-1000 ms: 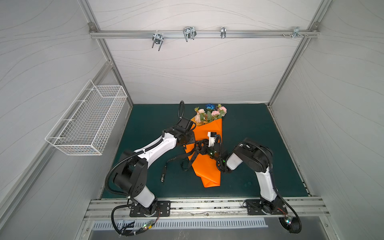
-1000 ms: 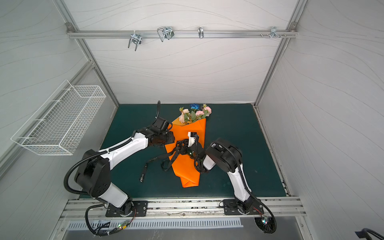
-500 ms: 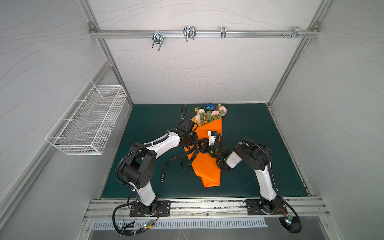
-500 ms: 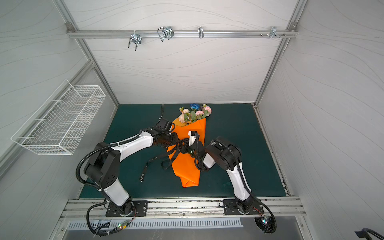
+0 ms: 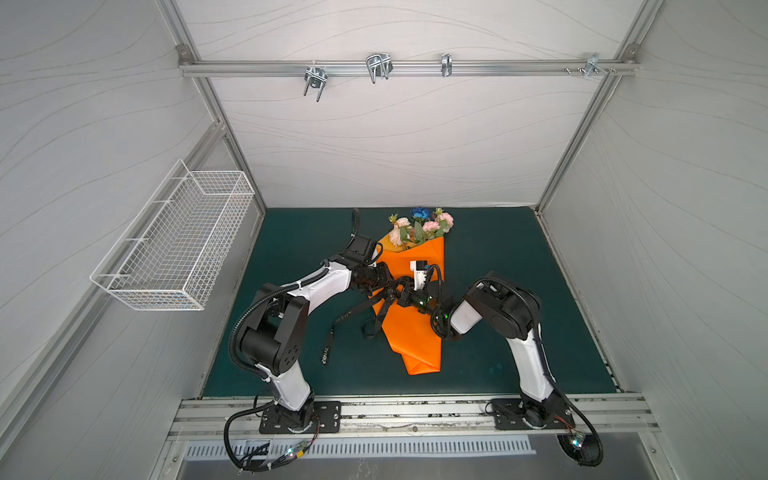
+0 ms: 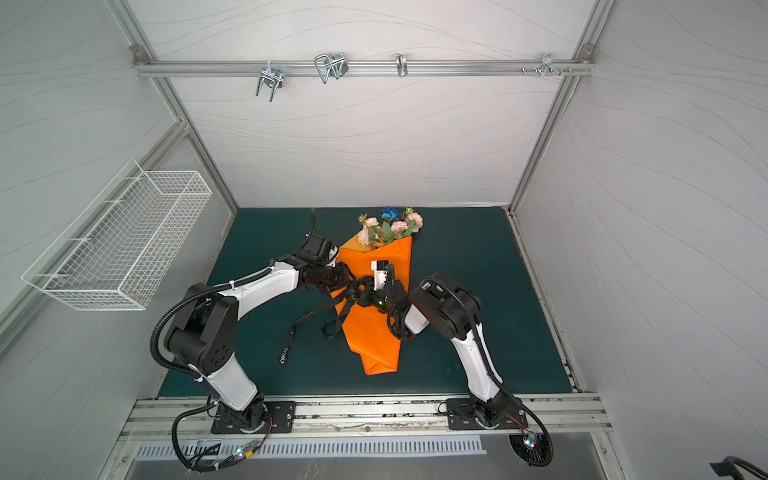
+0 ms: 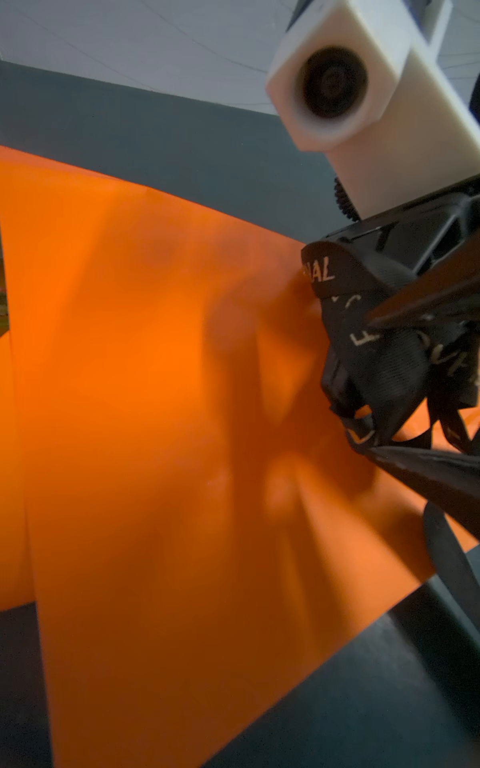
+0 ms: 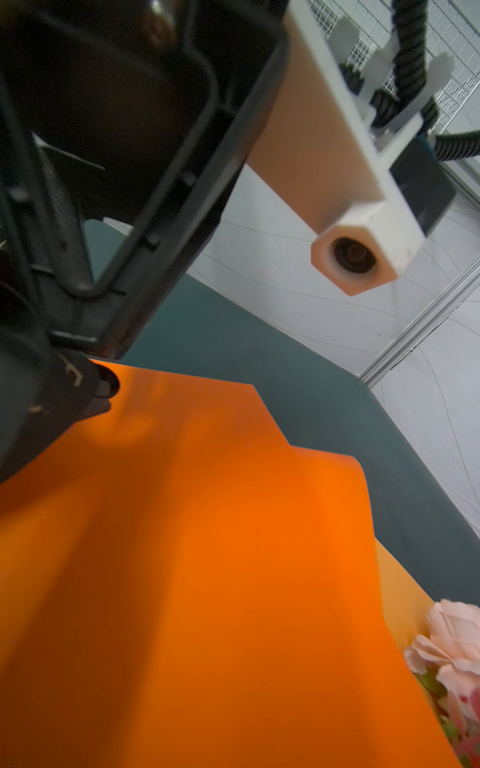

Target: Tie the bouquet of fake flowers

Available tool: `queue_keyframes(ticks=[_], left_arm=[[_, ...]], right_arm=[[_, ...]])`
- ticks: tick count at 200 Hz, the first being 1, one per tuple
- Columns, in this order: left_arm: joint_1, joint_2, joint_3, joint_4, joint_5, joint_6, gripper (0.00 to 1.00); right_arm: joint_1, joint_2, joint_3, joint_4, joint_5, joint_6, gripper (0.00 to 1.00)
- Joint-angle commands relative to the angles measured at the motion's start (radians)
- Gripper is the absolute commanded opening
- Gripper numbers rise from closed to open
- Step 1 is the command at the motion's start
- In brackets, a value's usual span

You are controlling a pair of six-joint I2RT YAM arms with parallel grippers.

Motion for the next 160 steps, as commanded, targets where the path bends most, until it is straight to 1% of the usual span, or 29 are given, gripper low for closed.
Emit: queue_keyframes(ticks=[1, 15, 22, 39, 55, 74, 90, 99, 107, 112, 129, 139, 151, 160], left_arm=[[0.01, 0.022, -0.008, 0.063, 0.084, 0.007, 0.42], [0.011, 0.023, -0.01, 0.068, 0.086, 0.005, 0.34], [0.011, 0.023, -0.014, 0.069, 0.089, 0.001, 0.33], [0.011, 0.026, -0.017, 0.06, 0.095, -0.006, 0.33], [0.01, 0.027, -0.028, 0.056, 0.11, -0.014, 0.39], [0.011, 0.026, -0.04, 0.056, 0.119, -0.02, 0.42], [0.01, 0.019, -0.051, 0.044, 0.098, -0.014, 0.41], [0.01, 0.014, -0.058, 0.043, 0.09, -0.007, 0.38], [0.01, 0.011, -0.059, 0.039, 0.078, -0.003, 0.32], [0.011, 0.01, -0.058, 0.037, 0.07, 0.001, 0.26], [0.011, 0.008, -0.053, 0.041, 0.053, 0.007, 0.16], [0.01, 0.006, -0.053, 0.047, 0.046, 0.006, 0.08], [0.011, 0.003, -0.052, 0.052, 0.037, 0.005, 0.0], [0.011, -0.001, -0.054, 0.06, 0.03, 0.002, 0.0]], right_arm=[[-0.011, 0.021, 0.011, 0.037, -0.031, 0.002, 0.0], [-0.014, 0.022, 0.014, 0.038, -0.038, -0.002, 0.0], [-0.015, 0.022, 0.015, 0.037, -0.039, -0.001, 0.0], [-0.016, 0.022, 0.017, 0.037, -0.046, -0.006, 0.0], [-0.017, 0.021, 0.025, 0.037, -0.054, -0.009, 0.0], [-0.017, 0.024, 0.032, 0.036, -0.066, -0.013, 0.0], [-0.016, 0.021, 0.032, 0.034, -0.071, -0.016, 0.0], [-0.016, 0.017, 0.027, 0.033, -0.069, -0.019, 0.0], [-0.015, 0.011, 0.026, 0.019, -0.065, -0.022, 0.0], [-0.012, 0.008, 0.025, 0.012, -0.062, -0.028, 0.0], [-0.011, -0.005, 0.021, -0.006, -0.053, -0.032, 0.01], [-0.012, -0.012, 0.021, -0.018, -0.052, -0.038, 0.02], [-0.012, -0.025, 0.02, -0.043, -0.05, -0.043, 0.04], [-0.011, -0.036, 0.018, -0.067, -0.051, -0.053, 0.06]])
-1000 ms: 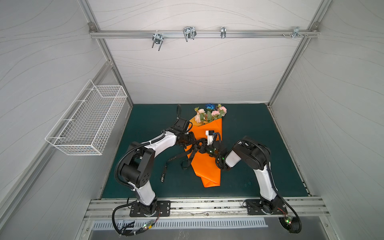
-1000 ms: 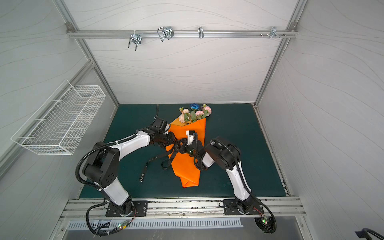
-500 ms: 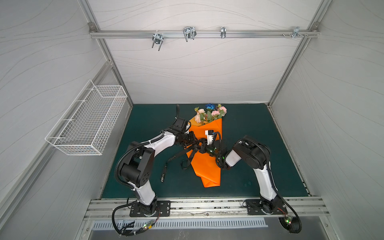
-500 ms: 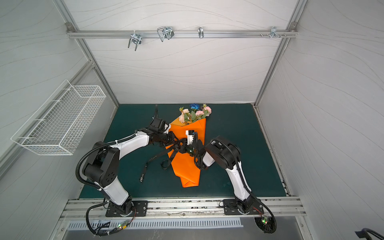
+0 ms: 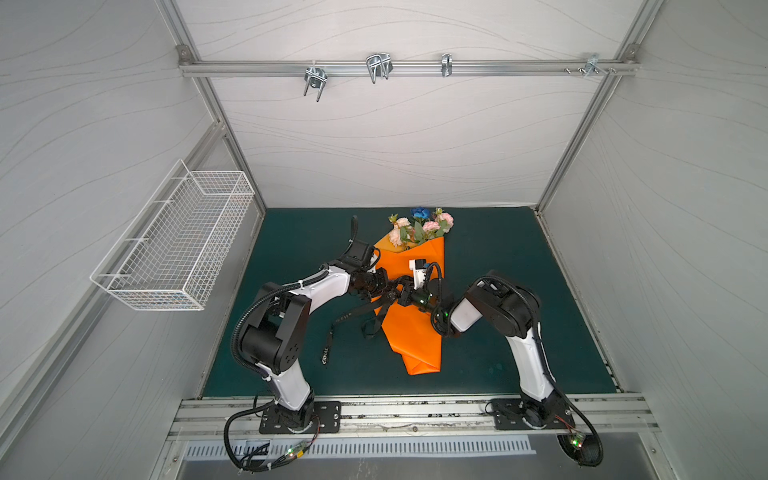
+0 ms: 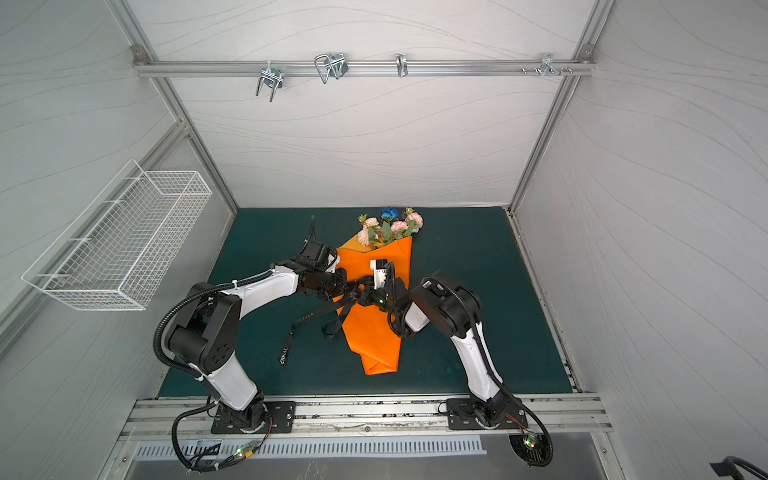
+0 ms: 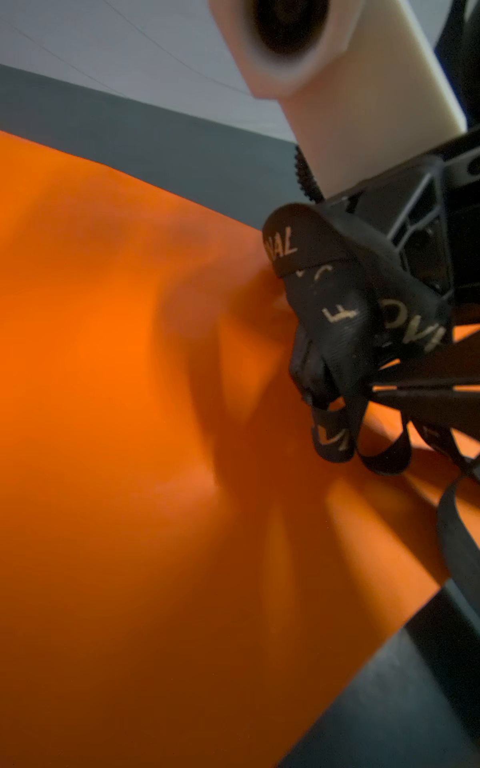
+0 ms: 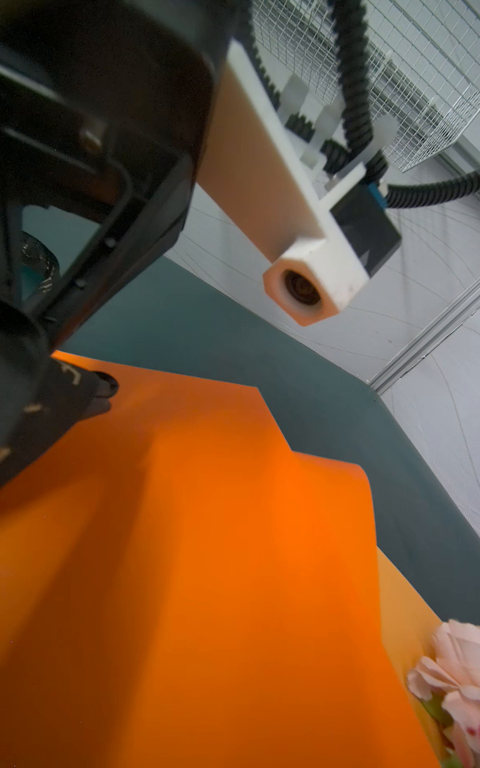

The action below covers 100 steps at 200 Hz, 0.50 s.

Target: Tie the bouquet of fake flowers

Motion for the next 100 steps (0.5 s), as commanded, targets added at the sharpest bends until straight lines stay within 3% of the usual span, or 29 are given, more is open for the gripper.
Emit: queue_keyframes(ticks=[1, 41, 100], left_arm=[[0.004, -0.008, 0.011, 0.024, -0.033, 0.001, 0.0], [0.0, -0.036, -0.017, 0.074, -0.065, -0.005, 0.0], [-0.023, -0.089, -0.033, 0.095, -0.1, 0.013, 0.0]], right_arm=[[0.001, -0.048, -0.001, -0.049, 0.0, -0.026, 0.06], [0.015, -0.123, -0.019, -0.214, 0.028, -0.063, 0.23], [0.066, -0.277, -0.038, -0.541, 0.136, -0.106, 0.28]])
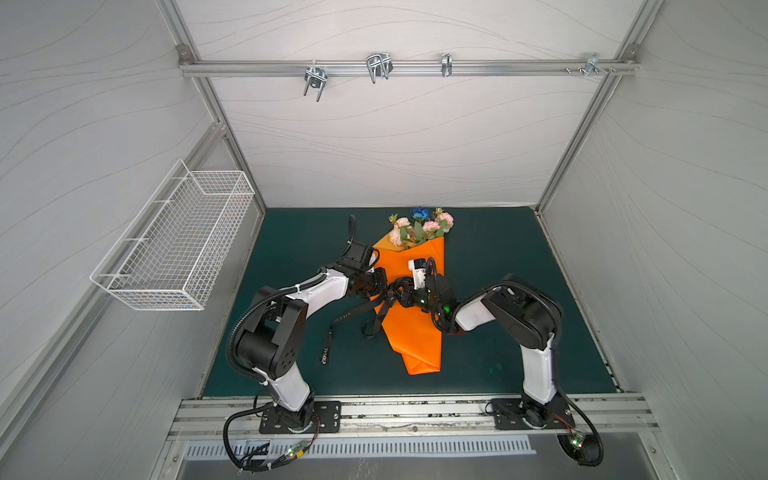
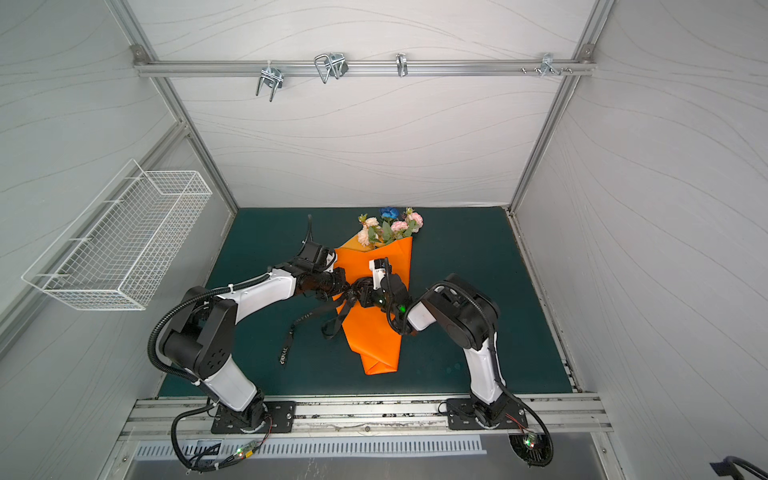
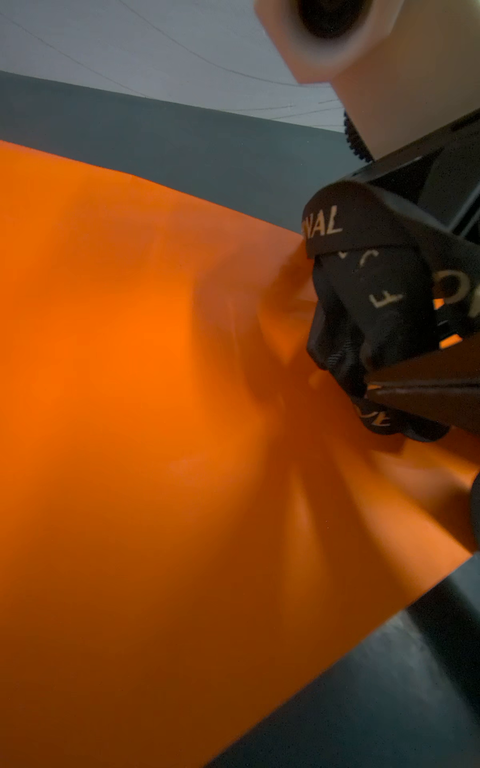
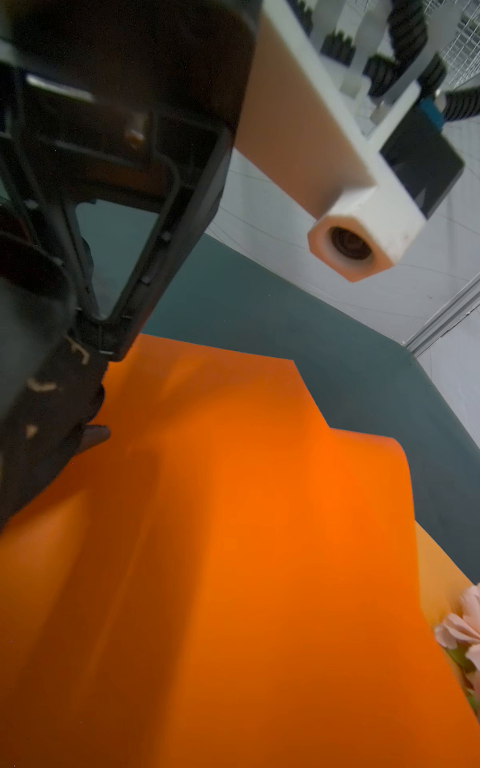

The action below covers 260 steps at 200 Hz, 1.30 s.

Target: Tie the bouquet of fake flowers

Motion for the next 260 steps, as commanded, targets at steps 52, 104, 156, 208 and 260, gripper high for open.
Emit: queue_keyframes(ticks=[52, 104, 156, 208, 260], left_arm=[[-0.013, -0.038, 0.004, 0.051, -0.03, 0.013, 0.0], [-0.019, -0.037, 0.015, 0.018, -0.013, -0.013, 0.0], [-0.031, -0.045, 0.107, -0.217, -0.078, 0.173, 0.36], [-0.075, 0.054, 0.321, -0.436, -0.209, 0.584, 0.38], [-0.172, 0.184, 0.393, -0.468, -0.342, 0.835, 0.58]], right_arm=[[0.045, -0.151, -0.027, -0.336, 0.126, 0.007, 0.16], [0.047, -0.194, -0.044, -0.438, 0.179, 0.026, 0.04], [0.046, -0.148, -0.037, -0.447, 0.16, 0.061, 0.0], [0.048, -0.298, -0.052, -0.684, 0.219, 0.107, 0.0], [0.055, -0.294, -0.056, -0.674, 0.194, 0.128, 0.0]])
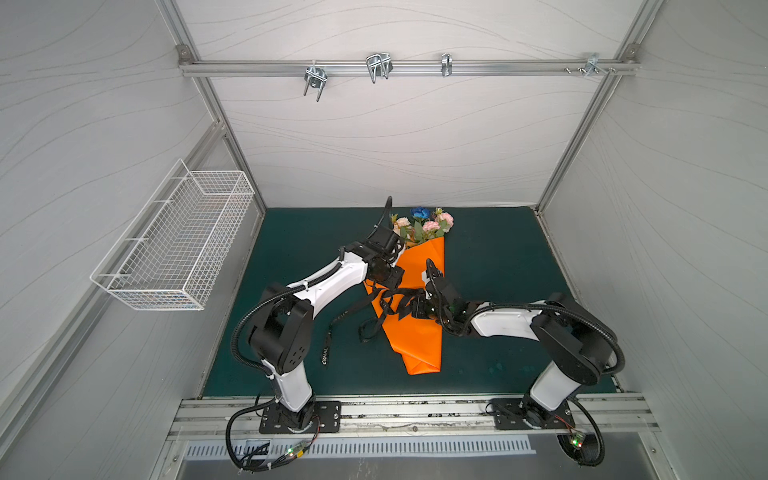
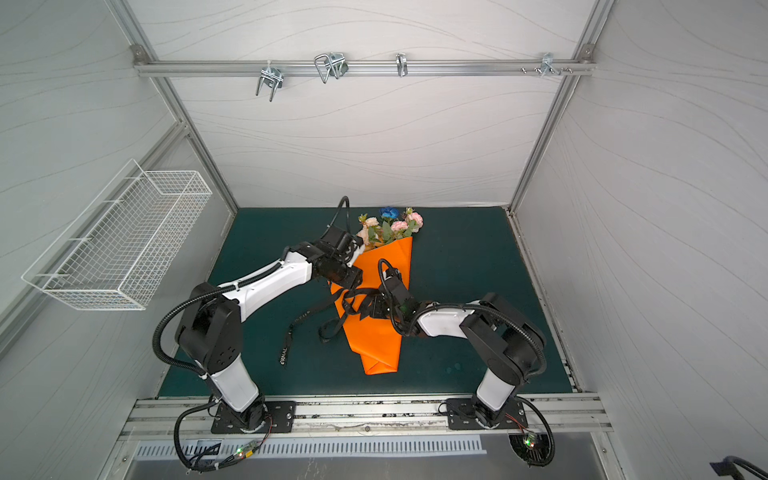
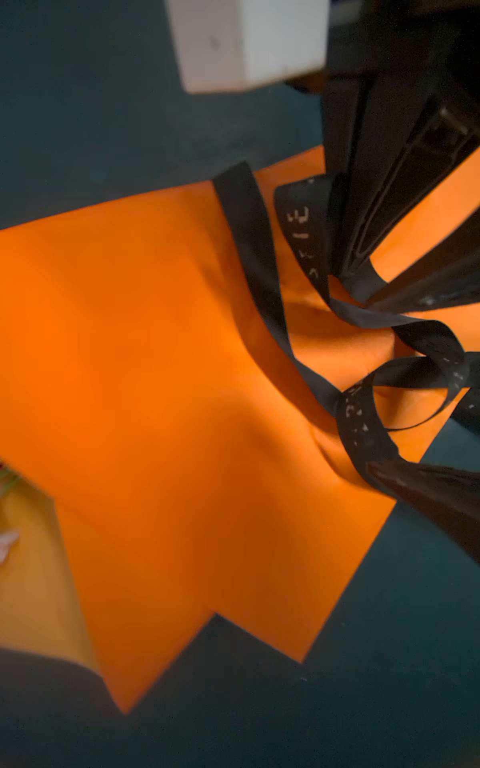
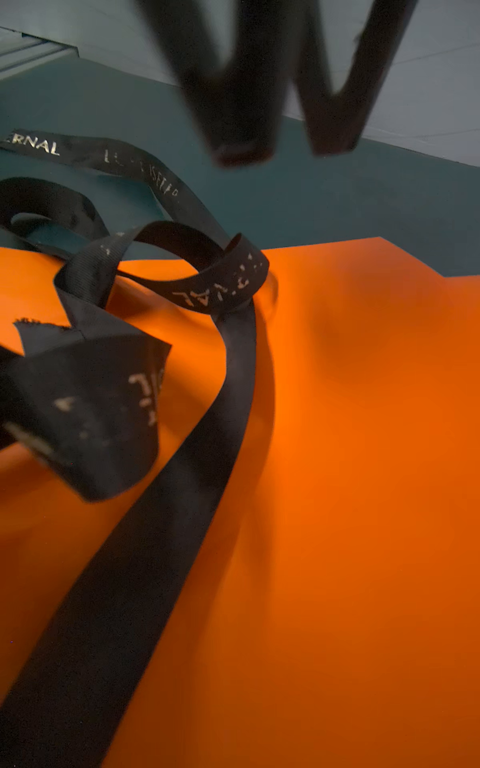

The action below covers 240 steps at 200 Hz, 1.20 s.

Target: Tie the bouquet of fake flowers

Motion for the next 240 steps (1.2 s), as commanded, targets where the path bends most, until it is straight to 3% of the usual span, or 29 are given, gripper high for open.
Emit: queue_keyframes(ticks=[1, 42, 91, 114, 128, 193, 240], left_arm=[[-0.007, 0.078, 0.054, -0.07, -0.068, 0.172, 0.58], [-0.007, 0.207, 0.147, -0.16, -0.092, 0.172, 0.53], [-0.009, 0.246, 0.151, -0.15, -0.159, 0.146, 0.45], [-0.009, 0.268, 0.161, -0.155, -0.133, 0.127, 0.27], [-0.009, 0.266, 0.159, -0.156, -0.104, 0.106, 0.0], [-0.021, 0.061, 0.041, -0.072, -0.057, -0.043, 0.0], [-0.069, -0.065, -0.062, -0.005, -0.052, -0.132, 0.0]], right_arm=[[0.01, 0.015, -0.006, -0.033, 0.0, 0.035, 0.0], [0.023, 0.026, -0.005, -0.022, -0.015, 0.051, 0.0], [0.03, 0.018, -0.03, -0.005, -0.023, 0.072, 0.0], [0.029, 0.019, -0.034, 0.011, -0.024, 0.086, 0.0], [0.027, 0.025, -0.028, 0.018, -0.031, 0.087, 0.0], [0.015, 0.081, 0.008, 0.03, -0.035, 0.081, 0.0], [-0.022, 0.197, 0.048, 0.246, -0.06, 0.103, 0.0]])
